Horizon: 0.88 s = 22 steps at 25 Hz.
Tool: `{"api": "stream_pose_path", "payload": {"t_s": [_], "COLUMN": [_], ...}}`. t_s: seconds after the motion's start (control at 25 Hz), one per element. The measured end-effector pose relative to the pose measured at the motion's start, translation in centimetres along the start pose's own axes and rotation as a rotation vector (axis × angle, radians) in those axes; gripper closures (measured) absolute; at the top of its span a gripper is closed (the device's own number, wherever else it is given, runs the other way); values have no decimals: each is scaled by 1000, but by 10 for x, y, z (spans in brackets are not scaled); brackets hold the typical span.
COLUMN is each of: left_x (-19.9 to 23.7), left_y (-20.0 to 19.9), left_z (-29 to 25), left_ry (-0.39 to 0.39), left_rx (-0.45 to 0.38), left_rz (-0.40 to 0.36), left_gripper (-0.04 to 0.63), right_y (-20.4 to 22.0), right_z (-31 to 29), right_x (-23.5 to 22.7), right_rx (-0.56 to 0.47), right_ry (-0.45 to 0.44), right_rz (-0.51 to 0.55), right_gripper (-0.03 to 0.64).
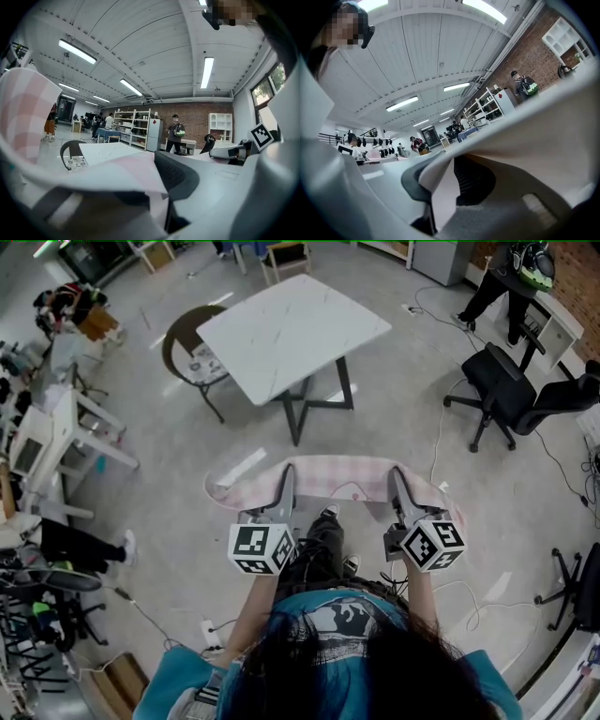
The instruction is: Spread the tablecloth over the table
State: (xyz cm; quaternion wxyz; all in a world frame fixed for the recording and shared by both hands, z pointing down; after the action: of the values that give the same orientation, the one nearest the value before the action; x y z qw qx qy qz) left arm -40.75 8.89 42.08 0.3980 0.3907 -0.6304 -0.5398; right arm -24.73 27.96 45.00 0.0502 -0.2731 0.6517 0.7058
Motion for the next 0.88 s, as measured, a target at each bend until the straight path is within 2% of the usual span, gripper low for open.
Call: {"api": "stream_pose_path", "payload": {"t_s": [0.44, 0.64, 0.88], "left_x": [11, 1, 1], "left_y": [-7, -7, -1], "left_z": [-53, -98, -170], "left_ry": [26, 37, 51], "left_rx": [18, 19, 62], "left_rz": [-11, -17, 30], "left_gripper": [543, 546, 546], "right_y": [-7, -19, -36], "right_z": [-40, -59, -99], "right_x": [-30, -67, -118], "right_rx": [10, 23, 69], "right_ry": [30, 53, 76], "right_rz": [-33, -41, -52], "right_gripper": [556, 554, 552]}}
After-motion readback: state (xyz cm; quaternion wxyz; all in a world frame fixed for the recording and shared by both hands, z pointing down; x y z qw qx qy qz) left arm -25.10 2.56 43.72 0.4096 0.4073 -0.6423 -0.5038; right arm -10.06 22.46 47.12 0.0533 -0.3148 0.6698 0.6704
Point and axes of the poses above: the fingertips, and each gripper's own axes: z backward along the fingers, x to its left, y out of its underside, the point moved 4 cm from there along z, backward along the fingers, and after that the axes turned 5 degrees about -y, right-handed, at the moved point
